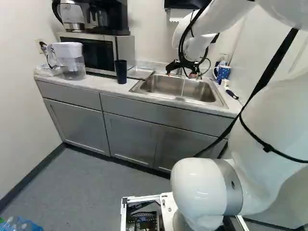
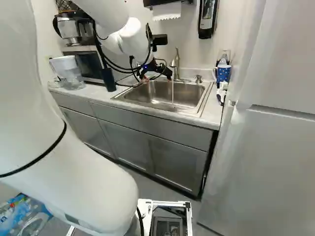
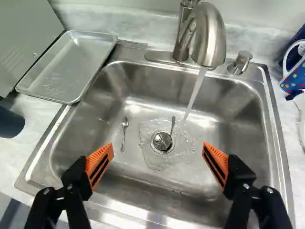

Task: Rinse the cup and place it in the tray

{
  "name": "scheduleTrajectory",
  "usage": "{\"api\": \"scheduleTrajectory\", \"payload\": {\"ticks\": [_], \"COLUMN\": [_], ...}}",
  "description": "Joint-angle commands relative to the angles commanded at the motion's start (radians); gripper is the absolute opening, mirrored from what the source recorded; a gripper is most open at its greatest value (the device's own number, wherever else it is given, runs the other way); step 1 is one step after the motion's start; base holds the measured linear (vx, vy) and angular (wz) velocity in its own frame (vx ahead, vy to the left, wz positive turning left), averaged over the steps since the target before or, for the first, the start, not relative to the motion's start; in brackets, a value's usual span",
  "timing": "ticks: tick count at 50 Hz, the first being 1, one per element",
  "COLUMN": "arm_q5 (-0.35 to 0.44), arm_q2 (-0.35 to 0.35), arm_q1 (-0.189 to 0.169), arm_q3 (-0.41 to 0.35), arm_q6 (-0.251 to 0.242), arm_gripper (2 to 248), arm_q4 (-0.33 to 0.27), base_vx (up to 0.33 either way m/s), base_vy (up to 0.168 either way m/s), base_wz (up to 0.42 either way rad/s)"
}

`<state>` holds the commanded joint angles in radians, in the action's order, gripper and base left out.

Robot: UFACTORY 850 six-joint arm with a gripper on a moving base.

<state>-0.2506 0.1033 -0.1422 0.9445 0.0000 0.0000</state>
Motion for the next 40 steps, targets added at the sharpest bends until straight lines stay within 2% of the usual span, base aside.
{"api": "scheduleTrajectory", "payload": {"ticks": [29, 40], "arm_q5": [0.0, 0.0], "arm_q2": [0.0, 0.003], "arm_q1": [0.0, 0.012], "arm_q3": [0.0, -0.003], "arm_q6": [0.0, 0.0], "arm_gripper": [247, 247], "arm_q4": [0.0, 0.0], "base_vx": [0.0, 0.0], "base_vy": [0.0, 0.0], "base_wz": [0.0, 0.0]}}
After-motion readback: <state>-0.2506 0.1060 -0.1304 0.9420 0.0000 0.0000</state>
